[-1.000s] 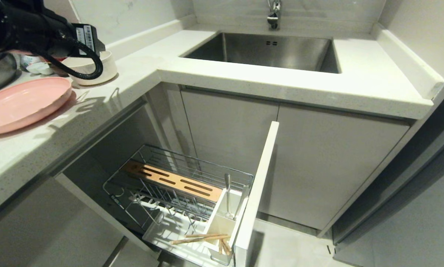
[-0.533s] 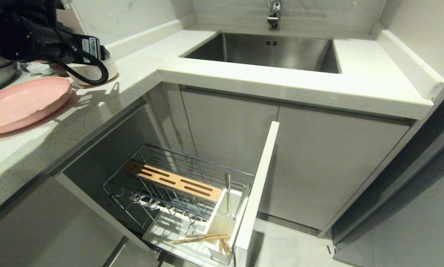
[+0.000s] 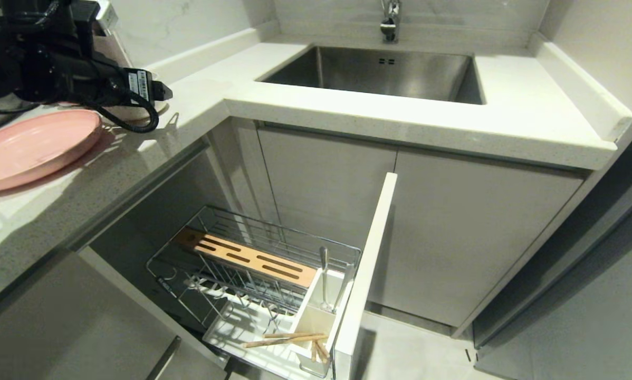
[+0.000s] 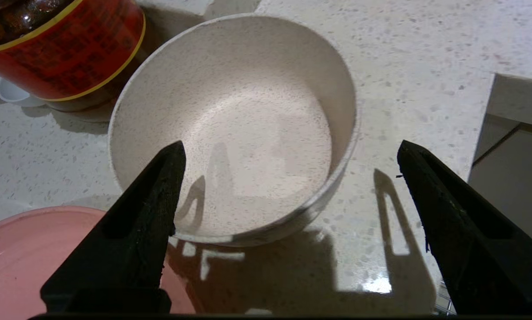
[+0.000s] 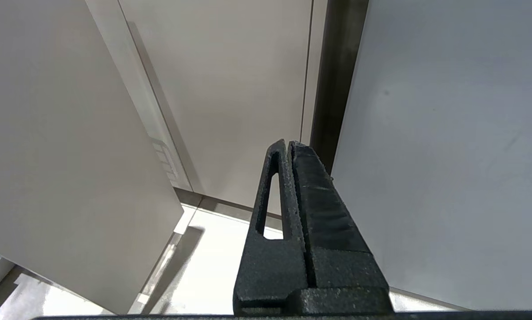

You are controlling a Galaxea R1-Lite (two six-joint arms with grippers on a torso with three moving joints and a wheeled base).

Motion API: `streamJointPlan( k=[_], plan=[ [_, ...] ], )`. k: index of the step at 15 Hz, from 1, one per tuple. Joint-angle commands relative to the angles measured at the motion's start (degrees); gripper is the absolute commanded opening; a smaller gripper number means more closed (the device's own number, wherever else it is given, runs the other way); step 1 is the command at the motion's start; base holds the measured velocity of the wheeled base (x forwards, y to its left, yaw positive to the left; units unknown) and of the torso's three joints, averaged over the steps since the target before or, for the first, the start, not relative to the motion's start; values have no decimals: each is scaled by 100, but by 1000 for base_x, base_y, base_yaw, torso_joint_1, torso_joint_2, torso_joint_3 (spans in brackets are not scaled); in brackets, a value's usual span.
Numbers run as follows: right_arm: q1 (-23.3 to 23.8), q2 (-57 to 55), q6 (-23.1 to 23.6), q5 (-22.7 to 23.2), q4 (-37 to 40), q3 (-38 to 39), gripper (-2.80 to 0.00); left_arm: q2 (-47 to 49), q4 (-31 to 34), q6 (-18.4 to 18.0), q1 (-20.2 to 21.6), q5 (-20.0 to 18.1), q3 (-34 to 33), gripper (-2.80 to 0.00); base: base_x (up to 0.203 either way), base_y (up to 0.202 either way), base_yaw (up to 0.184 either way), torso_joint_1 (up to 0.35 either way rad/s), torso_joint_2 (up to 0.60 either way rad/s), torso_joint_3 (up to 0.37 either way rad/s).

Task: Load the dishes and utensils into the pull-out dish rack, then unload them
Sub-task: Pick up the bowl and place it in the cupboard

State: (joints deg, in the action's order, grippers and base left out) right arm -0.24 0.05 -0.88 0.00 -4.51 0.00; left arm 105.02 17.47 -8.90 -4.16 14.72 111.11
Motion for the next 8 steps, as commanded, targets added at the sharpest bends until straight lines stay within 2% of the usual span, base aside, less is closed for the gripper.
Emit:
streamJointPlan(
  k=[1,2,3,8],
  plan=[
    [-2,-5,0,0,-6,149,-280,27,2,-6,38,-57,-1,0,0,0,0,0,0,0],
    [-2,-5,0,0,-6,149,-280,27,17,2,38,-66,-1,-232,0,0,0,0,0,0],
    [-2,-5,0,0,-6,149,-280,28,21,2,38,-66,-2,-280,0,0,0,0,0,0],
    [-2,-4,0,0,-6,150,-280,-37,31,2,27,-154,-10,-280,0,0,0,0,0,0]
  ],
)
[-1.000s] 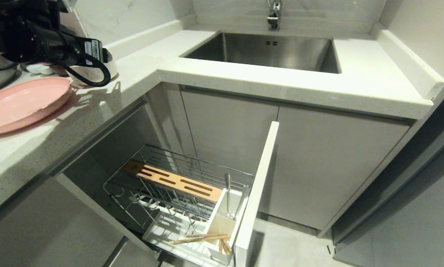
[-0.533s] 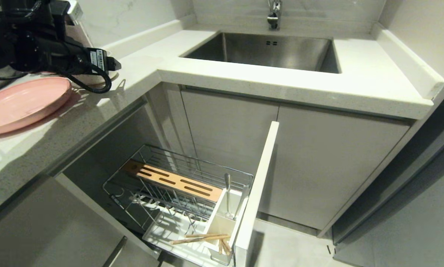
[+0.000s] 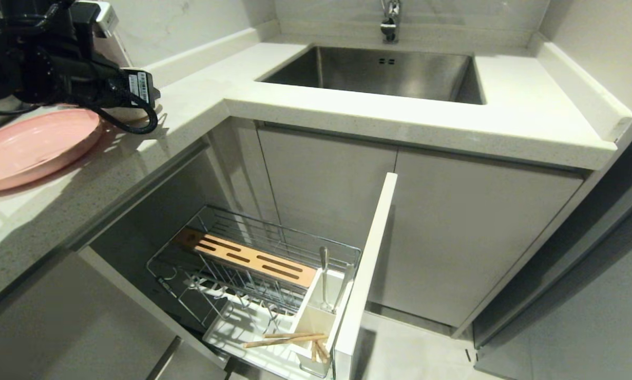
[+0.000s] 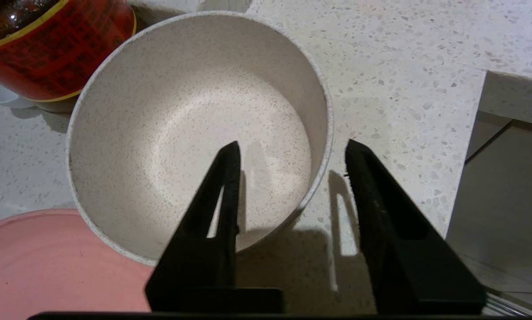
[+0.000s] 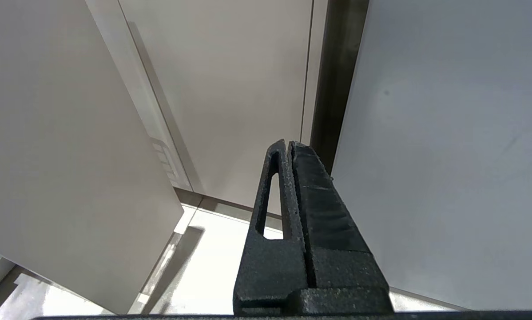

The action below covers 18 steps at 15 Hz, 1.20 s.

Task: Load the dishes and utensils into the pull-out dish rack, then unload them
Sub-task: Pick up the bowl and place it in the cupboard

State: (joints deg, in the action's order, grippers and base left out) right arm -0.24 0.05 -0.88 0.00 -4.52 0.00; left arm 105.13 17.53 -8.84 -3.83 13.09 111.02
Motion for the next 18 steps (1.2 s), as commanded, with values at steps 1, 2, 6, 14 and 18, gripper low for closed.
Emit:
streamJointPlan(
  k=[1,2,6,14,18],
  plan=[
    [-2,-5,0,0,-5,149,-280,-96,34,-4,-13,5,-3,-280,0,0,0,0,0,0],
    [-2,-5,0,0,-5,149,-280,-179,13,-4,-13,-54,-2,-280,0,0,0,0,0,0],
    [-2,-5,0,0,-5,149,-280,-574,3,-69,-127,-140,-1,-280,0,0,0,0,0,0],
    [-2,-5,0,0,-5,149,-280,-1897,-1136,431,-1201,-72,-52,-280,0,0,0,0,0,0],
    [-2,-5,0,0,-5,149,-280,-2660,-1509,2413,-2428,246,-947,-280,0,0,0,0,0,0]
  ],
)
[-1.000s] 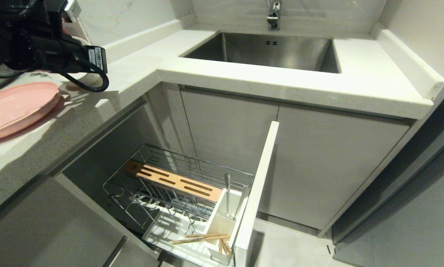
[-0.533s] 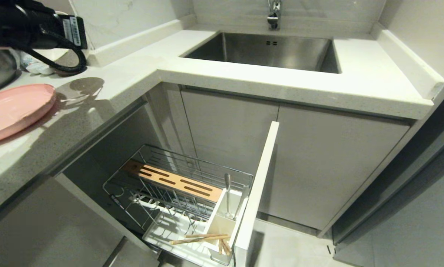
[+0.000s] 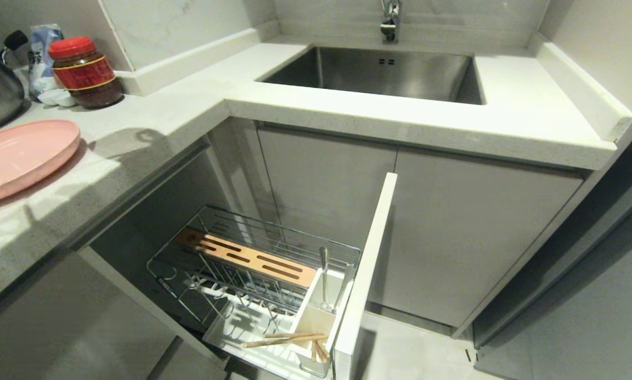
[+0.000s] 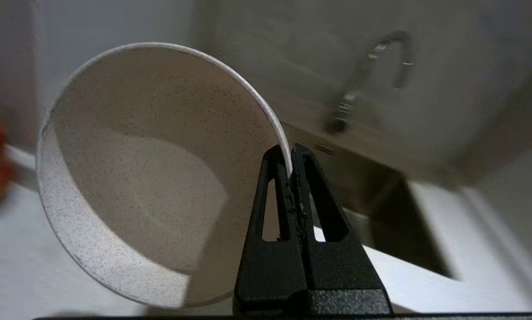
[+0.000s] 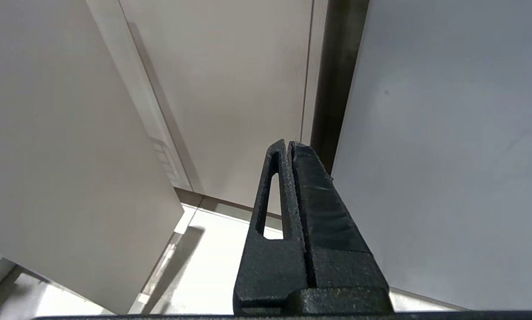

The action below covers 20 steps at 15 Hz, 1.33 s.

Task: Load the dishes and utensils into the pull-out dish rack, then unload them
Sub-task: Pick up the bowl and place it in the cupboard

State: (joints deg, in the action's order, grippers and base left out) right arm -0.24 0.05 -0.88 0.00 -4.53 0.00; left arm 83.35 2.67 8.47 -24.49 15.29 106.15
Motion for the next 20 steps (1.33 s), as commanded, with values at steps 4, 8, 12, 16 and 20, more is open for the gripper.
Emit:
streamJointPlan(
  k=[4,8,12,16,20],
  plan=[
    [-2,-5,0,0,-4,149,-280,-1300,-271,3044,-991,41,-2271,-280,0,0,0,0,0,0],
    [-2,-4,0,0,-4,149,-280,-1558,-944,5047,-1234,58,-3584,-280,0,0,0,0,0,0],
    [-2,-5,0,0,-4,149,-280,-1322,-2297,5846,-1328,72,-5174,-280,0,0,0,0,0,0],
    [-2,-4,0,0,-4,149,-280,-204,-4490,5998,-1329,369,-6110,-280,0,0,0,0,0,0],
    [-2,-5,0,0,-4,149,-280,1060,-5530,5996,-1223,696,-6239,-280,0,0,0,0,0,0]
  ],
)
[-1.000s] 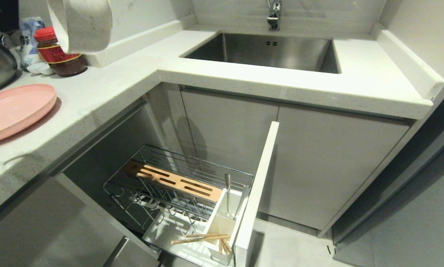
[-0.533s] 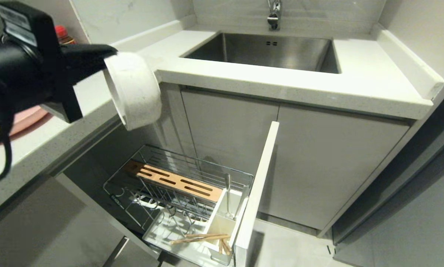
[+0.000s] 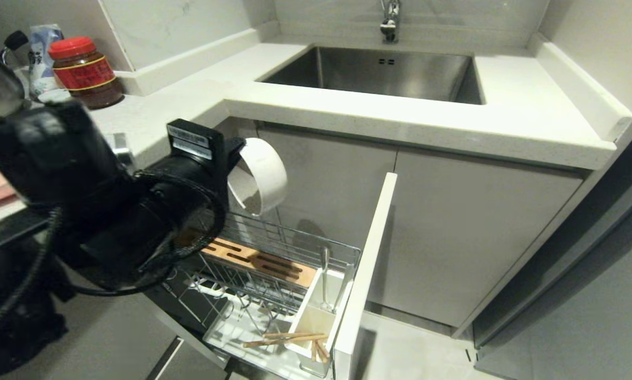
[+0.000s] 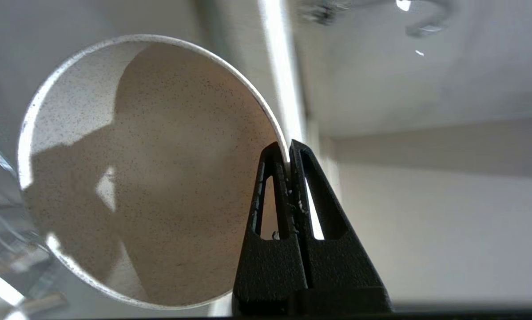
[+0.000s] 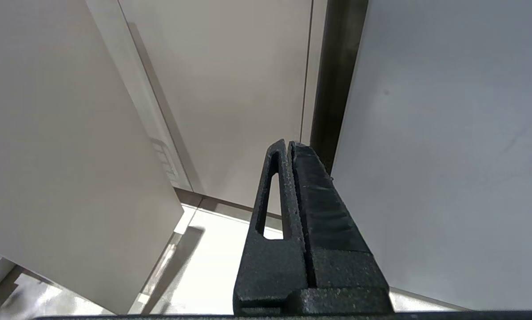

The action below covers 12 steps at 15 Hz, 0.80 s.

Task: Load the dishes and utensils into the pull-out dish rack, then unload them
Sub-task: Pick up the bowl and place it in the cupboard

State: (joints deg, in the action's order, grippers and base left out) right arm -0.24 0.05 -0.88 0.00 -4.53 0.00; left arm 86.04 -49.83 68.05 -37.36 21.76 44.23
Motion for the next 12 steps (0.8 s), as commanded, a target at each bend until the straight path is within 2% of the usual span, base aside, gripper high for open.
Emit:
streamJointPlan(
  k=[1,4,12],
  plan=[
    [-2,-1,0,0,-4,149,-280,1075,-547,38,110,79,-69,-280,0,0,0,0,0,0],
    [-2,-5,0,0,-4,149,-280,1711,-1448,27,234,106,-148,-280,0,0,0,0,0,0],
    [-2,-4,0,0,-4,149,-280,2872,-2273,90,434,106,-266,-280,0,0,0,0,0,0]
  ],
)
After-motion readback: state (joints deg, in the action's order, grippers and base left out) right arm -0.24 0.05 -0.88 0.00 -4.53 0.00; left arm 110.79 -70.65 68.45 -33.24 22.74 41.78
